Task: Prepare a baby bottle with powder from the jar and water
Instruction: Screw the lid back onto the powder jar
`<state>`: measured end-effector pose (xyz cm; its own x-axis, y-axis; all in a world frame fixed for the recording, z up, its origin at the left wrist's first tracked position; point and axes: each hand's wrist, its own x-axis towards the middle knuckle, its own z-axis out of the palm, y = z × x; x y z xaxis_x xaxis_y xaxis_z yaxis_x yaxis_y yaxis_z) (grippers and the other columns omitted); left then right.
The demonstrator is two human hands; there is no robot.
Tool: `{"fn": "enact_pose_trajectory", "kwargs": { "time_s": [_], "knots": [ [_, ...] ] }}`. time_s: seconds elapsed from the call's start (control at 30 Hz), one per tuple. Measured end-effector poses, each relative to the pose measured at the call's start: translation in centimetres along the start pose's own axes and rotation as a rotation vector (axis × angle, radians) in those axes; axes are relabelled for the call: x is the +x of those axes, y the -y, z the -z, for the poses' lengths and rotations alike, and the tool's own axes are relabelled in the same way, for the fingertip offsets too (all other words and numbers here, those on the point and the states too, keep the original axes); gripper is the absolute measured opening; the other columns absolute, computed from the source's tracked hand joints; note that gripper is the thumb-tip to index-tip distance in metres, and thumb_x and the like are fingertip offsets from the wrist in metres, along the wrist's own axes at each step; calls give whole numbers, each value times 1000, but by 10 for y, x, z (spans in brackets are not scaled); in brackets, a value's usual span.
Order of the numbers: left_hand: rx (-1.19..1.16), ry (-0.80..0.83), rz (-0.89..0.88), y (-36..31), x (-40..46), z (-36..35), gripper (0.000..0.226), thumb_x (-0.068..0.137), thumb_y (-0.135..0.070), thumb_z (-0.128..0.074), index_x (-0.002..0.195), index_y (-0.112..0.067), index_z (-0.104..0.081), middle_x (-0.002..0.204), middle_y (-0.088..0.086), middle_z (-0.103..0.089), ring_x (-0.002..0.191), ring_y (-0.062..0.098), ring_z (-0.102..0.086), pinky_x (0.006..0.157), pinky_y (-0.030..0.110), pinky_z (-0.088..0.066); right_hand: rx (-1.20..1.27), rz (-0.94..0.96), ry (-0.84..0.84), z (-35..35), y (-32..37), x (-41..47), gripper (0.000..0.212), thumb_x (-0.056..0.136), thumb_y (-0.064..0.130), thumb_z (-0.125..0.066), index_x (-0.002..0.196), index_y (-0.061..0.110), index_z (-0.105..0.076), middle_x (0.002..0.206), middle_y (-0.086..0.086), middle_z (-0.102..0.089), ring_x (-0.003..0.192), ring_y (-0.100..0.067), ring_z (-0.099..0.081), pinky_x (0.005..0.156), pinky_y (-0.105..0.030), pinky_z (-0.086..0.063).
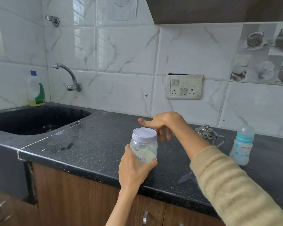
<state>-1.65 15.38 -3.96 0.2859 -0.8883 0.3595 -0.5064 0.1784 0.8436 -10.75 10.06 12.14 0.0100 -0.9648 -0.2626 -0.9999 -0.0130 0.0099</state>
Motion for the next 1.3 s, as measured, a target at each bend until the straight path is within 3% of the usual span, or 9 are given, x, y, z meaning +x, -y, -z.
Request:
{"fn": "enact_pose_trajectory", "kwargs": {
  "time_s": [0.1,0.17,0.33,0.5,0.67,0.73,0.83,0.97,1.3],
  "knots": [
    [9,0,5,0,0,0,75,52,-55,-72,110,-23,-37,93,-9,-54,80,15,-52,62,28,-42,-36,196,-40,7,-8,-3,84,69,77,-55,136,27,-43,137,-2,-51,116,-25,-56,93,-36,-49],
    [8,-1,10,0,-1,0,75,53,-54,-72,111,-22,-37,93,-9,-53,79,15,-51,62,28,-41,-54,317,-7,3,-1,-8,82,71,59,-69,141,34,-35,144,5,-41,125,-22,-49,101,-34,-43],
    [13,-6,13,-2,-1,1,80,54,-54,-74,116,-21,-36,95,-10,-49,81,13,-48,64,27,-39,-162,182,-144,-5,16,-12,63,65,73,-63,95,17,-60,86,1,-64,66,-15,-62,60,-24,-44],
    [0,0,12,-1,-2,1,75,51,-53,-75,108,-25,-34,94,-9,-50,82,14,-49,65,29,-40,-380,-34,-264,-4,33,-8,95,56,98,-13,75,17,-58,63,4,-57,72,-15,-60,56,-24,-35],
    [4,0,11,-2,-2,1,71,52,-52,-75,100,-26,-30,90,-10,-49,78,15,-49,61,28,-38,-145,114,-1,14,14,-9,99,56,88,-51,131,23,-49,118,-1,-63,82,-19,-66,74,-34,-53],
    [14,-6,19,-2,-1,1,74,51,-53,-75,105,-22,-35,90,-9,-49,78,15,-49,60,28,-38,-146,211,-25,5,10,-4,86,61,79,-60,125,23,-55,112,-1,-66,82,-17,-69,84,-34,-54],
    [21,-24,24,-2,-2,0,77,51,-53,-75,110,-19,-38,91,-9,-49,77,15,-49,61,28,-38,-84,247,-139,-1,8,-1,72,59,76,-64,101,17,-66,74,-4,-70,72,-17,-67,68,-28,-46],
    [19,-29,39,-3,-2,-1,80,51,-53,-74,114,-19,-38,92,-9,-50,79,14,-49,60,28,-39,-83,214,-187,-3,10,-1,59,58,71,-68,70,15,-54,61,-5,-65,65,-19,-64,63,-28,-44],
    [48,-25,39,-4,-2,0,83,54,-49,-77,119,-15,-39,92,-9,-47,79,14,-45,63,28,-36,21,163,-360,-17,12,-16,60,62,70,-68,65,13,-46,60,0,-52,58,-14,-51,48,-24,-35]
  ]
}}
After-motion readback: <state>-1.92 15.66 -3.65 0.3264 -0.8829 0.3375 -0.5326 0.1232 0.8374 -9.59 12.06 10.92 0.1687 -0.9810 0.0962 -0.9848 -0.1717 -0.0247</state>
